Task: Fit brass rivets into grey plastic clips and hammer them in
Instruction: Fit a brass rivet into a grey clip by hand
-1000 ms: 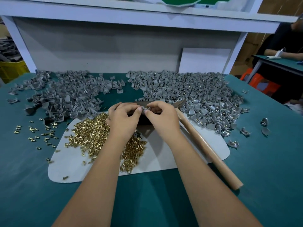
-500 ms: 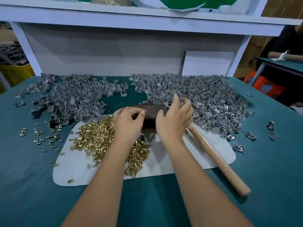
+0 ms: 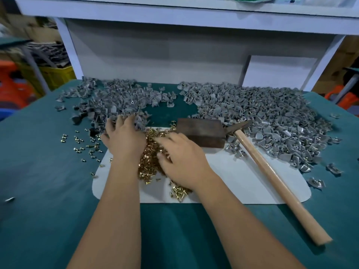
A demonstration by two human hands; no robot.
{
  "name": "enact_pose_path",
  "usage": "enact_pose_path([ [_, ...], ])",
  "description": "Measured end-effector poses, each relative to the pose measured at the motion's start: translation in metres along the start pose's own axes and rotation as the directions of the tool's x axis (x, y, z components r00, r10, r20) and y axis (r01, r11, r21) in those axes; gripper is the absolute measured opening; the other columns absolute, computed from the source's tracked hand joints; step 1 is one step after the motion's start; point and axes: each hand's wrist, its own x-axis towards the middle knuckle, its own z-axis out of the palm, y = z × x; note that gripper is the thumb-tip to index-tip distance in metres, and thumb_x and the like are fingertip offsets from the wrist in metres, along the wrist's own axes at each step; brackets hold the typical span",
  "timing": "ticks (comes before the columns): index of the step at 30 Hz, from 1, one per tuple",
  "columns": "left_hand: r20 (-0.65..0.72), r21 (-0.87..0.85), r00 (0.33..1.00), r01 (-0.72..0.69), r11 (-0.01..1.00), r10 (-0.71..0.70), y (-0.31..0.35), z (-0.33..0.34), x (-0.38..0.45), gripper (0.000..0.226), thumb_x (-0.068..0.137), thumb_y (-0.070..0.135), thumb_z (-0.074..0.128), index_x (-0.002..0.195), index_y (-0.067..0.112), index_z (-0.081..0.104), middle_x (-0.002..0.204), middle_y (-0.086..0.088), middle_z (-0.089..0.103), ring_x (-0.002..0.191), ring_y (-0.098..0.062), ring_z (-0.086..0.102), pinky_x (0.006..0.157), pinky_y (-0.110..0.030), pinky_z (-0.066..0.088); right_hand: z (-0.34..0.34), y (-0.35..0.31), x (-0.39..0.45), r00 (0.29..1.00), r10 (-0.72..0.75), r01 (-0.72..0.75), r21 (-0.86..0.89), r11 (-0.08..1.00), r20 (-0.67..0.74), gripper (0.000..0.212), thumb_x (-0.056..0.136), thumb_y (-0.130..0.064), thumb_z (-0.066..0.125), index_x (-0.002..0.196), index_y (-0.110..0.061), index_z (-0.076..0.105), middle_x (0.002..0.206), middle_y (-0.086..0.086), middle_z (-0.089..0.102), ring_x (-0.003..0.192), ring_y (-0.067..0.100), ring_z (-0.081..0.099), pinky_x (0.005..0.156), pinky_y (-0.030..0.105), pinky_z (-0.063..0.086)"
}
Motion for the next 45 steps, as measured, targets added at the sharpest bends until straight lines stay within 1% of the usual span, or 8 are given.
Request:
enact_pose_path([
  [4, 0.064, 0.048, 0.998, 0.016, 0.999, -0.019, -0.005, 0.001, 0.002, 0.046, 0.093, 0.015, 0.045, 0.138, 0.025, 0.051, 0.152, -0.001, 0.04, 0.146, -0.031, 0.016, 0.114, -0.055, 0.014, 0.005, -0.002, 0.002, 0.983, -0.048, 0.062, -0.074, 0.995, 0.176, 0.041, 0.09, -0.038, 0.05, 0.127, -0.02, 0.058, 0.119, -0.002, 0.054, 0.113, 0.018, 0.041, 0.094, 0.037, 0.038],
  [9, -0.044, -0.014, 0.997, 0.067, 0.998, -0.067, -0.006, 0.0, 0.0, 0.033, 0.088, 0.013, 0.055, 0.116, 0.025, 0.069, 0.125, -0.008, 0.063, 0.13, -0.036, 0.035, 0.104, -0.048, 0.024, -0.001, -0.004, 0.002, 0.985, -0.029, 0.019, 0.06, 0.998, 0.173, 0.03, 0.088, -0.024, 0.056, 0.115, -0.016, 0.064, 0.109, -0.002, 0.057, 0.108, 0.017, 0.044, 0.092, 0.036, 0.042],
  [19, -0.149, -0.008, 0.988, 0.045, 0.999, -0.046, -0.004, 0.001, -0.004, 0.026, 0.087, 0.013, 0.055, 0.096, 0.026, 0.075, 0.112, -0.007, 0.066, 0.118, -0.035, 0.037, 0.094, -0.045, 0.025, -0.005, -0.007, 0.003, 0.977, 0.063, -0.095, 0.153, 0.984, 0.205, 0.006, 0.09, -0.017, 0.06, 0.094, -0.017, 0.065, 0.099, -0.004, 0.057, 0.101, 0.016, 0.05, 0.087, 0.038, 0.046],
  [30, -0.321, -0.163, 0.947, -0.044, 0.986, -0.011, 0.003, -0.002, -0.001, 0.025, 0.094, 0.016, 0.052, 0.106, 0.022, 0.072, 0.103, -0.003, 0.072, 0.113, -0.032, 0.051, 0.099, -0.044, 0.032, -0.004, -0.003, 0.002, 0.999, 0.024, -0.015, 0.212, 0.977, -0.041, 0.014, 0.09, -0.009, 0.062, 0.102, -0.005, 0.069, 0.095, 0.006, 0.06, 0.095, 0.022, 0.054, 0.083, 0.035, 0.047],
  [34, -0.367, -0.436, 0.928, -0.238, 0.868, 0.07, 0.012, -0.004, -0.002, 0.021, 0.095, 0.014, 0.058, 0.112, 0.013, 0.07, 0.101, 0.0, 0.071, 0.093, -0.017, 0.064, 0.086, -0.028, 0.048, -0.007, 0.002, 0.003, 0.976, 0.072, -0.025, 0.223, 0.975, -0.204, 0.019, 0.088, 0.0, 0.062, 0.105, 0.0, 0.069, 0.095, 0.011, 0.062, 0.092, 0.025, 0.058, 0.083, 0.035, 0.049],
  [39, -0.174, -0.663, 0.984, -0.148, 0.734, 0.041, 0.02, 0.003, -0.002, 0.02, 0.093, 0.009, 0.062, 0.11, 0.014, 0.071, 0.093, 0.004, 0.071, 0.078, -0.002, 0.065, 0.071, -0.021, 0.054, -0.015, 0.012, 0.002, 0.929, 0.277, -0.159, 0.413, 0.897, -0.245, 0.021, 0.086, 0.002, 0.063, 0.1, -0.009, 0.073, 0.095, -0.004, 0.064, 0.085, 0.004, 0.059, 0.081, 0.011, 0.046],
  [41, -0.145, -0.72, 0.989, -0.131, 0.681, 0.037, 0.024, 0.003, -0.004, 0.02, 0.091, 0.007, 0.064, 0.107, 0.016, 0.071, 0.089, 0.009, 0.069, 0.071, 0.006, 0.062, 0.062, -0.011, 0.05, -0.017, 0.014, 0.003, 0.895, 0.401, -0.241, 0.548, 0.801, -0.194, 0.022, 0.084, 0.002, 0.065, 0.096, -0.015, 0.073, 0.091, -0.011, 0.066, 0.082, -0.001, 0.061, 0.082, 0.012, 0.048],
  [45, -0.063, -0.813, 0.992, -0.116, 0.57, 0.113, 0.038, 0.003, -0.015, 0.021, 0.088, 0.004, 0.066, 0.104, 0.016, 0.07, 0.095, 0.009, 0.07, 0.086, 0.004, 0.067, 0.078, -0.01, 0.052, -0.023, 0.019, 0.002, 0.833, 0.525, -0.28, 0.688, 0.669, -0.172, 0.031, 0.086, -0.001, 0.065, 0.085, -0.032, 0.068, 0.079, -0.011, 0.07, 0.074, 0.003, 0.066, 0.078, 0.026, 0.056],
])
